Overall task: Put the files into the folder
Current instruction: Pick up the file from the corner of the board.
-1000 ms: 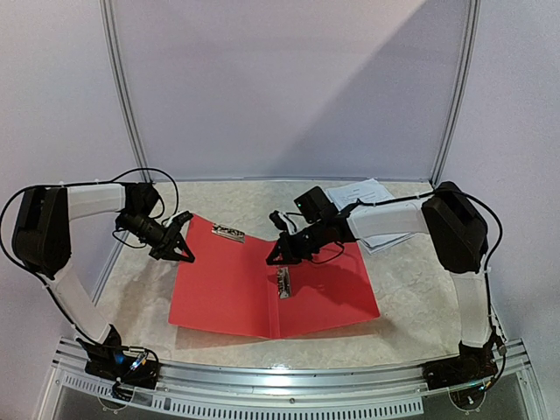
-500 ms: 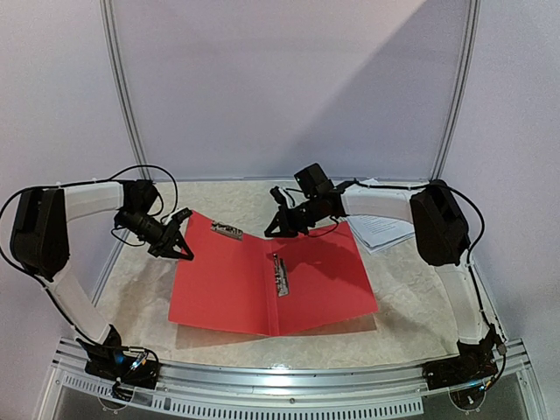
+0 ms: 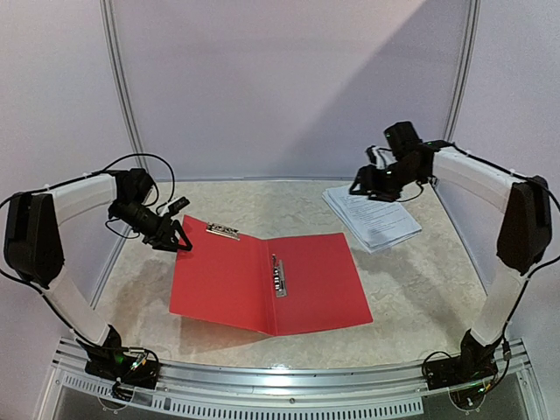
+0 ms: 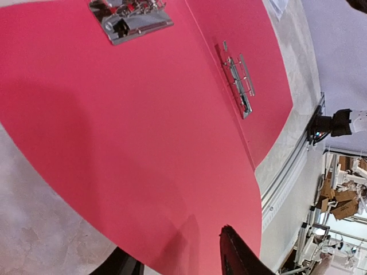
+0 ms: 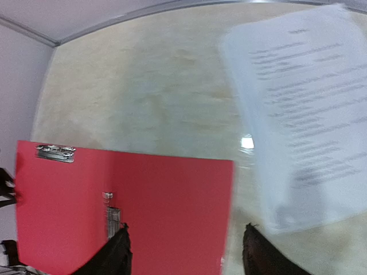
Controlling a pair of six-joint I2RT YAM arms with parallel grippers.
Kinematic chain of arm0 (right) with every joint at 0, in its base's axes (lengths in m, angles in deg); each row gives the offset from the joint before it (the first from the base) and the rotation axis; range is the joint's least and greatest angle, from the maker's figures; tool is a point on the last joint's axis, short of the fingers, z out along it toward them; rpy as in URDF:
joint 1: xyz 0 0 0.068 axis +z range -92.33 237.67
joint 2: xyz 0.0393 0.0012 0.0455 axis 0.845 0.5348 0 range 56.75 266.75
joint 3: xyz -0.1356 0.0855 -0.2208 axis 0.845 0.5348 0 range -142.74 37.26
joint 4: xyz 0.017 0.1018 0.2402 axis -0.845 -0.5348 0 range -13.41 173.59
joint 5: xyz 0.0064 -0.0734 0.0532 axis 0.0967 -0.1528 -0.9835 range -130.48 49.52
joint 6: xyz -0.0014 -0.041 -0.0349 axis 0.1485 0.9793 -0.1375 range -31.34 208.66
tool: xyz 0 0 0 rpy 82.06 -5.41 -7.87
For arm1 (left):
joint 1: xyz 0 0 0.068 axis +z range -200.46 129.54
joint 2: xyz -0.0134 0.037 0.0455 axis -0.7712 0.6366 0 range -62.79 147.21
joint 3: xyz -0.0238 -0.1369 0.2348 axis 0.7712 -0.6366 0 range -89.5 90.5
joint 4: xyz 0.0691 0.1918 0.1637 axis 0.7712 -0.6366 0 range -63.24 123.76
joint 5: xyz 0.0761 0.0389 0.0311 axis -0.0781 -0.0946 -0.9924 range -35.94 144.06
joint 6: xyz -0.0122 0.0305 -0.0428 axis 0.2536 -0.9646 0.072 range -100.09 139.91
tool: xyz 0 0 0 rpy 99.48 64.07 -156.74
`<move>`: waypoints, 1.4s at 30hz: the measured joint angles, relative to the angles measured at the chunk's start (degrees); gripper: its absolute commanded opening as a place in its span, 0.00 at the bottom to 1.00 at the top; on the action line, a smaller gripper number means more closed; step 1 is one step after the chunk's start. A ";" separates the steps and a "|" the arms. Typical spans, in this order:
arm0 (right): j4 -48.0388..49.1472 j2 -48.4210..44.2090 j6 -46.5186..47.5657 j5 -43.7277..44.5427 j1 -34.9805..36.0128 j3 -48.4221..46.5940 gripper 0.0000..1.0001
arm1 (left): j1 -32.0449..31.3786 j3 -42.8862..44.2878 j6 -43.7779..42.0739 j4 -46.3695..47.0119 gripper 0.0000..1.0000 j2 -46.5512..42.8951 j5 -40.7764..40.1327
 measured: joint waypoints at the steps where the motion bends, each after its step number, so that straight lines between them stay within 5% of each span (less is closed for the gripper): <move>1: -1.68 -1.55 0.17 2.43 -2.99 0.87 0.76 | 0.09 0.61 -0.63 -0.59 0.53 0.00 -0.22; 6: -8.96 -1.95 2.29 11.69 -16.26 1.75 0.94 | 0.52 4.20 -4.52 -4.96 0.74 0.02 -1.70; 11: -14.34 5.99 6.40 14.62 -25.57 -3.08 0.95 | 0.61 9.35 -7.78 -9.20 0.81 0.00 -6.45; 16: -16.65 18.36 11.41 14.03 -28.87 -12.09 0.86 | 0.61 14.25 -8.81 -11.67 0.81 -0.92 -14.91; 20: -17.05 25.49 14.34 9.99 -30.01 -16.37 0.67 | 0.57 19.76 -8.63 -12.70 0.82 -1.20 -19.02; 29: -16.17 30.08 17.73 -4.31 -31.28 -18.73 0.36 | -2.03 25.05 -7.41 -13.27 0.82 -0.74 -22.51; 42: -13.49 30.99 18.21 -14.36 -31.19 -17.86 0.18 | -11.87 27.10 -7.74 -13.60 0.82 8.24 -25.49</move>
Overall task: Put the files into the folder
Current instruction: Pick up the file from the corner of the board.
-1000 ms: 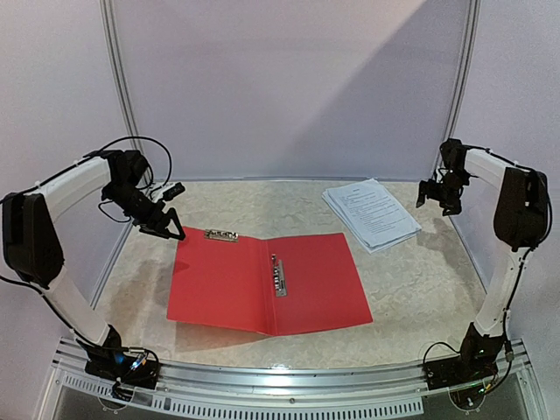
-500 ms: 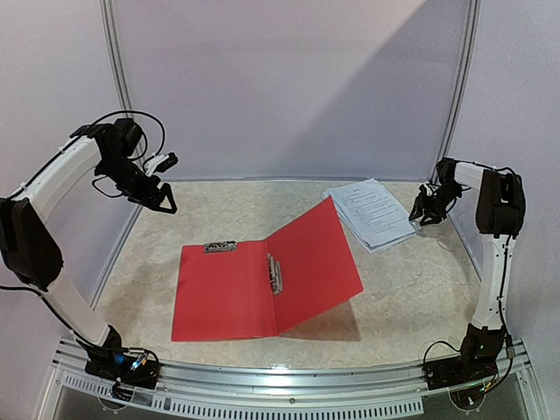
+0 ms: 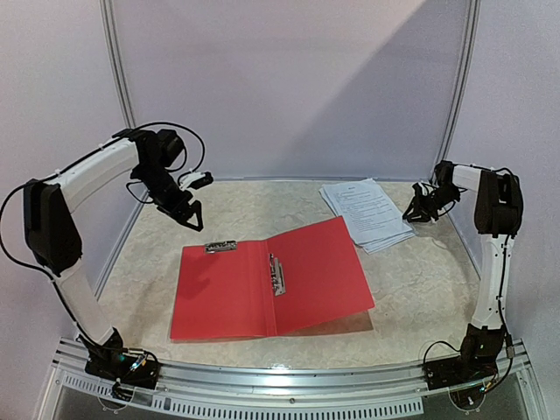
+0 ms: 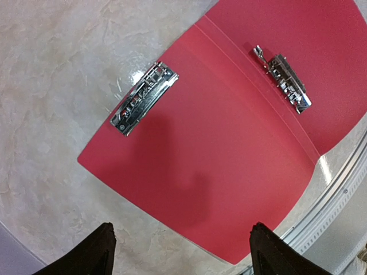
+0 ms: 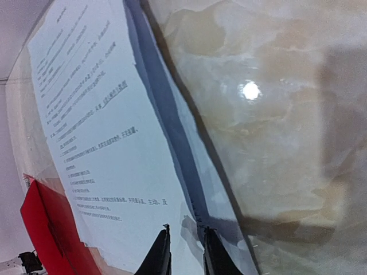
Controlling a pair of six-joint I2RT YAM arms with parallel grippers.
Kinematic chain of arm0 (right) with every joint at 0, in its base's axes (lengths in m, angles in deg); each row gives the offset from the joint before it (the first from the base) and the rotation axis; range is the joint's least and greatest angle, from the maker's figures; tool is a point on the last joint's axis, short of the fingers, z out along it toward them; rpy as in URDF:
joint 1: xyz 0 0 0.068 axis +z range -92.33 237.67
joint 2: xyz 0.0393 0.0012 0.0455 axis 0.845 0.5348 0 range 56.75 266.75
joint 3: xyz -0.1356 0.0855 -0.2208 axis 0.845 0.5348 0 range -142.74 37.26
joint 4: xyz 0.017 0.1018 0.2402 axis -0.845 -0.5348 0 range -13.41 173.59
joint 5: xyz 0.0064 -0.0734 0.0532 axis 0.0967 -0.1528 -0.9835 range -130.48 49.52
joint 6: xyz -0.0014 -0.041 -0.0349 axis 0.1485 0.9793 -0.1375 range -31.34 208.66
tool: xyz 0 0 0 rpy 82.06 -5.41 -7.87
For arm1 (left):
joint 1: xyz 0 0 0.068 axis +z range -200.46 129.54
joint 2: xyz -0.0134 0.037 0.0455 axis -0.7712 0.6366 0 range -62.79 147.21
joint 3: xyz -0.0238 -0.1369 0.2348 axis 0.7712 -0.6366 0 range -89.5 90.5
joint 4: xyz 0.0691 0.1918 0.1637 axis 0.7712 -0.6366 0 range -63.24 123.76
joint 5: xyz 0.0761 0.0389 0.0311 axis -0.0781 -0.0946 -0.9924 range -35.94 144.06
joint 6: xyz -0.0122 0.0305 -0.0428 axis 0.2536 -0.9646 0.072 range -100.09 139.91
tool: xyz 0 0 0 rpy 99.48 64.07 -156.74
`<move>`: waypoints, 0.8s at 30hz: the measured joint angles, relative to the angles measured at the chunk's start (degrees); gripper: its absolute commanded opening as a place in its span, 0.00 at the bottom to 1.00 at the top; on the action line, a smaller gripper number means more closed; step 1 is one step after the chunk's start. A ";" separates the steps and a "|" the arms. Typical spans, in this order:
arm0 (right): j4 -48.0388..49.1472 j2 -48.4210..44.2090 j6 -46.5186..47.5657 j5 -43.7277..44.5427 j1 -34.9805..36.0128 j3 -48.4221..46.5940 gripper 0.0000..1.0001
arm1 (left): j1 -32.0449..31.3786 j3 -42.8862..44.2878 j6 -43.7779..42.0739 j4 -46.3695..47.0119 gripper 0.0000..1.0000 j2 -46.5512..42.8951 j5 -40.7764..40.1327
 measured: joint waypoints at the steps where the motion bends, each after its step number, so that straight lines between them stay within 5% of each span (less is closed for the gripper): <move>1: 0.26 0.00 -0.22 -1.09 0.00 0.15 0.18 | -0.39 0.15 0.00 0.04 0.82 0.48 0.02; 11: 2.51 -0.04 -2.58 -7.41 0.00 1.03 0.18 | -2.21 4.02 -0.57 0.31 0.80 4.17 -1.40; 24: 3.43 0.11 -4.22 -7.96 0.00 1.97 0.20 | -18.47 35.47 -4.55 6.05 0.75 28.98 -14.10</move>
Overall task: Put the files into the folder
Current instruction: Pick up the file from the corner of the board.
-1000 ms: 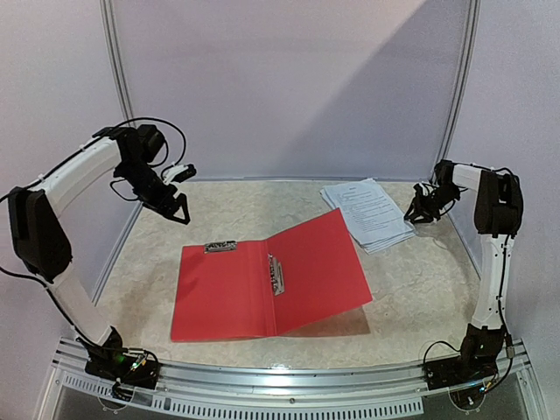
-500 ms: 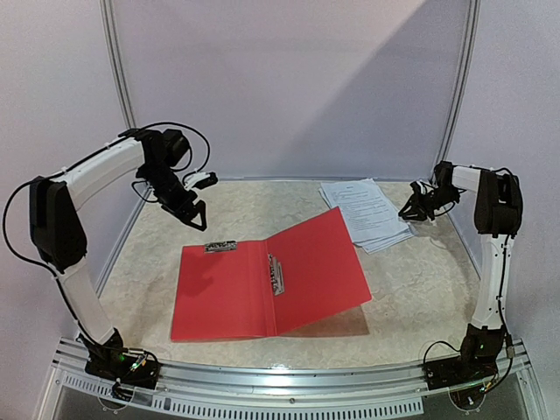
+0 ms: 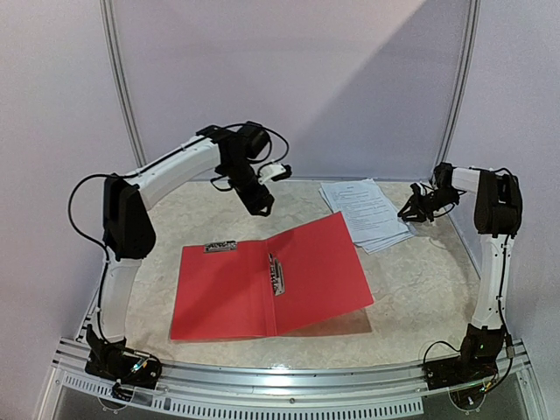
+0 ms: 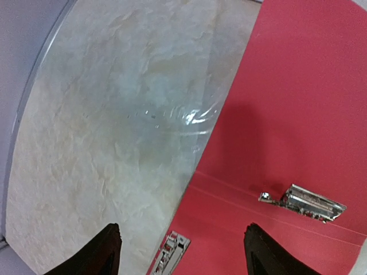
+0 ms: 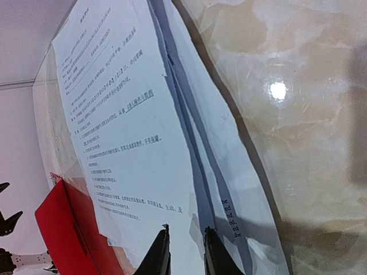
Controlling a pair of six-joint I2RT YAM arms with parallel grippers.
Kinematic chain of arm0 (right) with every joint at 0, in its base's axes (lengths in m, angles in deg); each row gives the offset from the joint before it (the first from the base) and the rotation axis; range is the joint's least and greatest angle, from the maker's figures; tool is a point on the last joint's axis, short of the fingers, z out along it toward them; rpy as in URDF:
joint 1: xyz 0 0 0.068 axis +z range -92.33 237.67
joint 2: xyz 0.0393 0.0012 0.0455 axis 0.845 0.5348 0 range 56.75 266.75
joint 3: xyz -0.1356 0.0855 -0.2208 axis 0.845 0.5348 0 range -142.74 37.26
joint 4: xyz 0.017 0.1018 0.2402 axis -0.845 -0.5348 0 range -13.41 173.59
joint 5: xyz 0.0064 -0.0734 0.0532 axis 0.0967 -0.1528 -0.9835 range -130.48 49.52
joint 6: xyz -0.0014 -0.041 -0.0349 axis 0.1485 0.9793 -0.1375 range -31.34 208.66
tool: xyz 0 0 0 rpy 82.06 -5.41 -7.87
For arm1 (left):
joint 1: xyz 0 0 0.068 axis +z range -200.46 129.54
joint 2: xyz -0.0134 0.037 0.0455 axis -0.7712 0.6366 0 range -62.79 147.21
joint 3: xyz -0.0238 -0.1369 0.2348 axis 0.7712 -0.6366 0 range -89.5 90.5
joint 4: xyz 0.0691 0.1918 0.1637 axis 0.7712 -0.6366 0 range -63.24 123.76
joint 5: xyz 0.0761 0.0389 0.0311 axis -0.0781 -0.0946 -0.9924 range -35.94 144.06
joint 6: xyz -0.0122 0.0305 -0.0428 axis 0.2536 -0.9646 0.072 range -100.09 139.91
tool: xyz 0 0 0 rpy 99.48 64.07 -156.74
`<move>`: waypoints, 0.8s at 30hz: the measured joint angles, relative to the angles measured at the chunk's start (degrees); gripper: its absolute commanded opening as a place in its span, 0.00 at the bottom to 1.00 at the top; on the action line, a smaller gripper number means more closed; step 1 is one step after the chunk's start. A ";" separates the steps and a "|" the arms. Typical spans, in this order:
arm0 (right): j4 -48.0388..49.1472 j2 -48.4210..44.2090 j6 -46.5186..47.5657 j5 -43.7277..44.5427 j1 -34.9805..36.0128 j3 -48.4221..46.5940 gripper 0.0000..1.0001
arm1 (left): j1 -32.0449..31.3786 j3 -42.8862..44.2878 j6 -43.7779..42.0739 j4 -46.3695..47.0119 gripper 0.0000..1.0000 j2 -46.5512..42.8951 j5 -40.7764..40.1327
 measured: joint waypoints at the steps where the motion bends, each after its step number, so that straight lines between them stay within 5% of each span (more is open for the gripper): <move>1: 0.02 0.04 0.00 0.00 0.00 0.07 0.20 | -1.53 0.66 -0.81 1.05 0.75 1.36 -1.42; 9: 0.02 0.28 0.17 -0.07 0.00 0.28 0.24 | -8.94 -0.04 -7.02 8.57 0.75 6.95 -10.97; 24: 0.68 1.62 -0.04 -1.01 0.00 0.28 0.29 | -9.70 -2.89 -12.55 16.50 0.76 12.61 -19.21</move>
